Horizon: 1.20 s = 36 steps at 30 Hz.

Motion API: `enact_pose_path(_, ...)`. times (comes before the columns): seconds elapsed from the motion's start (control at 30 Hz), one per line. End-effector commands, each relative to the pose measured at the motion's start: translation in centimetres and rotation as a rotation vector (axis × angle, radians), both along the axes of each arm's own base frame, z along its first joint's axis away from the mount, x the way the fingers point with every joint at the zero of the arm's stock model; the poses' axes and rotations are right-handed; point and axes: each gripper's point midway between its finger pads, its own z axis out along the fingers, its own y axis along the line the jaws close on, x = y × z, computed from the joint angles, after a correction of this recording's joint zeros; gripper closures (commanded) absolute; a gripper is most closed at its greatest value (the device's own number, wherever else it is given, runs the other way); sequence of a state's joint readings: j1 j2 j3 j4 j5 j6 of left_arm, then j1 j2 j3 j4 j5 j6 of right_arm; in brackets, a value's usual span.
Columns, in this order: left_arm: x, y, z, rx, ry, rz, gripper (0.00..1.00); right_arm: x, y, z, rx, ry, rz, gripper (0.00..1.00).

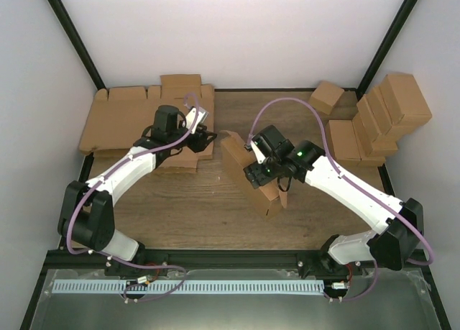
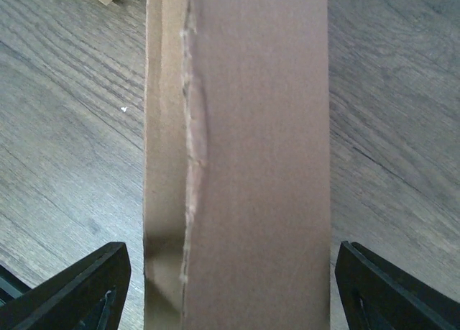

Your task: Fold the paper box

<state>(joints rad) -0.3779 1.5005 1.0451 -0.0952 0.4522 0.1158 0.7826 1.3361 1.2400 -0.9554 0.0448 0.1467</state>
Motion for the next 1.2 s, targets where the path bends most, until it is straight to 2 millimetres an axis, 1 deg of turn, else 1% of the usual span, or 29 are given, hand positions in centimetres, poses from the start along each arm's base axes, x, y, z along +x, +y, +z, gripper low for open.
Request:
enact_pose_path(0.0, 0.2, -0.9, 1.9, -0.033, -0.079, -0.051, 0.47, 1.1, 0.9, 2.2, 0.038, -0.06, -0.005, 0.2)
enact_pose_path(0.13, 0.6, -1.7, 2.1, -0.043, -0.09, -0.09, 0.47, 1.4, 1.1, 2.7, 0.054, -0.075, -0.015, 0.23)
enact_pose_path(0.27, 0.4, -2.9, 2.5, -0.055, -0.103, -0.156, 0.47, 1.5, 1.1, 2.0, 0.034, -0.06, -0.016, 0.22)
enact_pose_path(0.37, 0.5, -3.6, 2.3, -0.048, -0.107, -0.181, 0.46, 1.5, 1.1, 1.8, 0.028, -0.056, -0.017, 0.22)
enact_pose_path(0.43, 0.7, -3.9, 1.7, -0.04, -0.094, -0.189, 0.47, 1.5, 1.2, 1.7, 0.028, -0.053, -0.014, 0.22)
enact_pose_path(0.6, 0.8, -4.9, 1.2, -0.023, -0.086, -0.219, 0.49, 1.5, 1.3, 1.4, 0.026, -0.046, -0.009, 0.22)
enact_pose_path(0.63, 0.8, -5.1, 1.3, -0.019, -0.088, -0.229, 0.51, 1.5, 1.3, 1.3, 0.023, -0.044, -0.009, 0.22)
enact_pose_path(0.8, 0.4, -5.9, 1.5, 0.0, -0.08, -0.262, 0.71, 1.5, 1.3, 1.0, 0.017, -0.039, -0.006, 0.23)
enact_pose_path(0.97, -0.2, -6.2, 1.8, 0.046, -0.063, -0.244, 0.86, 1.5, 1.0, 1.0, 0.003, -0.045, -0.01, 0.23)
enact_pose_path(1.07, -0.5, -6.2, 1.9, 0.079, -0.031, -0.218, 0.93, 1.5, 0.7, 0.8, -0.009, -0.044, -0.016, 0.21)
enact_pose_path(1.17, -0.9, -6.2, 2.0, 0.101, 0.012, -0.208, 0.96, 1.5, 0.4, 0.5, -0.023, -0.045, -0.024, 0.19)
